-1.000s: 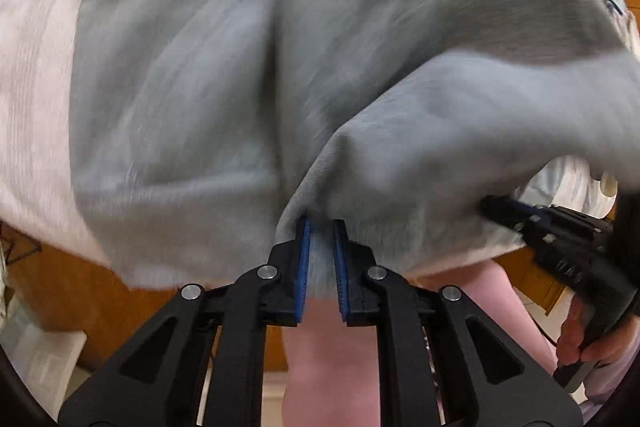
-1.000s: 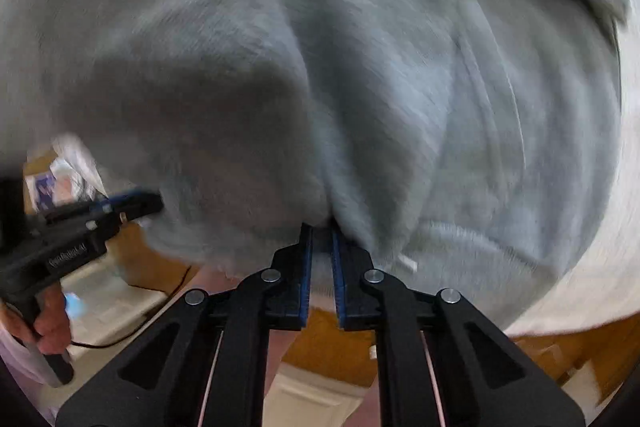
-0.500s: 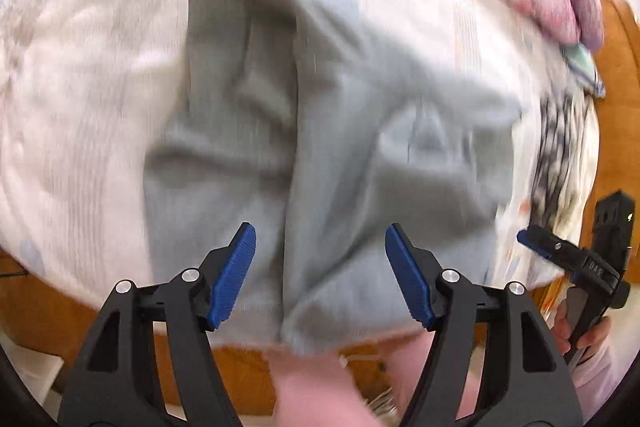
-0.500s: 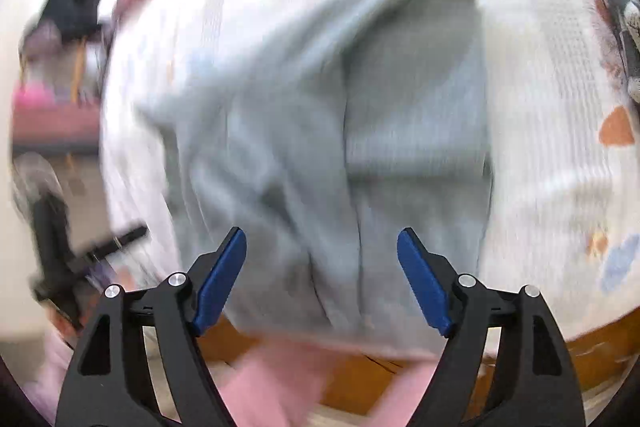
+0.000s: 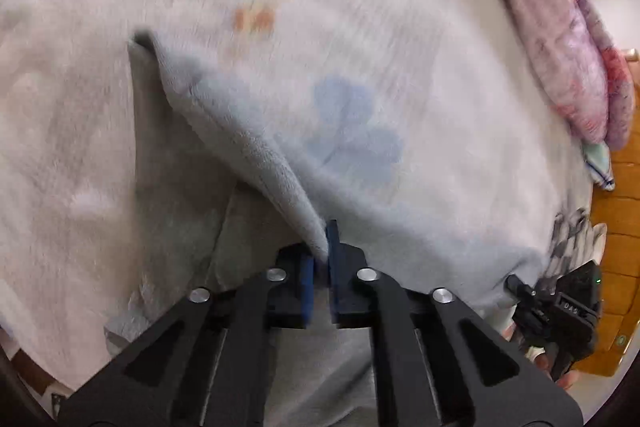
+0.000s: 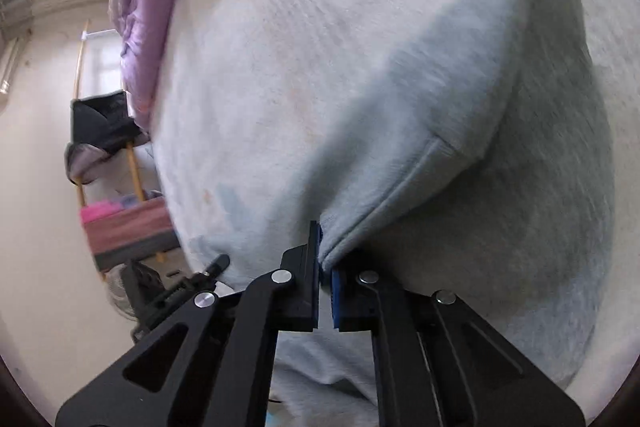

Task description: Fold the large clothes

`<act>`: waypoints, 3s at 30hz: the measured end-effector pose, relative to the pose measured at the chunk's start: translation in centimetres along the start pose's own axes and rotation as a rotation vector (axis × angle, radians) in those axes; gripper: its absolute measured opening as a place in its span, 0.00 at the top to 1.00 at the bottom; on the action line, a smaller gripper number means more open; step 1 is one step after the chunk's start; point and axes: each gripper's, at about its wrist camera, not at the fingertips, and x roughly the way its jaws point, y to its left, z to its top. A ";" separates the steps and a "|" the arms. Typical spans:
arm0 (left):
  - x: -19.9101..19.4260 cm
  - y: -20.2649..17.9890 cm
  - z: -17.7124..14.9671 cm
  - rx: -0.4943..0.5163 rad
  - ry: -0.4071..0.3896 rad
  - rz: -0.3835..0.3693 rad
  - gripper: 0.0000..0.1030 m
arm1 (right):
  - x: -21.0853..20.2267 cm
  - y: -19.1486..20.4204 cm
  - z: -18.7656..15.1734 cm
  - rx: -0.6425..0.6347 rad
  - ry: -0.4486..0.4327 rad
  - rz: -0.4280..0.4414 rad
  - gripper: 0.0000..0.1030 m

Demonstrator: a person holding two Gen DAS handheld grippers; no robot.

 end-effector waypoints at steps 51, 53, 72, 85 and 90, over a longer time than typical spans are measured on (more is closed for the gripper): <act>2.1 0.2 -4.7 -0.037 0.203 0.080 0.33 | 2.3 2.9 -4.3 -0.087 0.107 -0.378 0.26; 2.6 2.2 -8.1 -0.040 0.276 0.119 0.33 | 2.5 1.9 -7.1 -0.076 0.146 -0.444 0.26; 1.7 -1.5 -12.4 0.146 0.333 0.308 0.74 | 3.2 2.3 -13.2 0.079 0.069 -0.656 0.45; 3.2 -7.6 -14.0 0.242 0.279 0.115 0.91 | 14.2 5.5 -12.0 -0.218 0.185 -0.563 0.96; 10.2 -7.1 -13.2 0.212 0.400 0.169 0.92 | 15.4 3.9 -12.6 -0.168 0.214 -0.584 0.99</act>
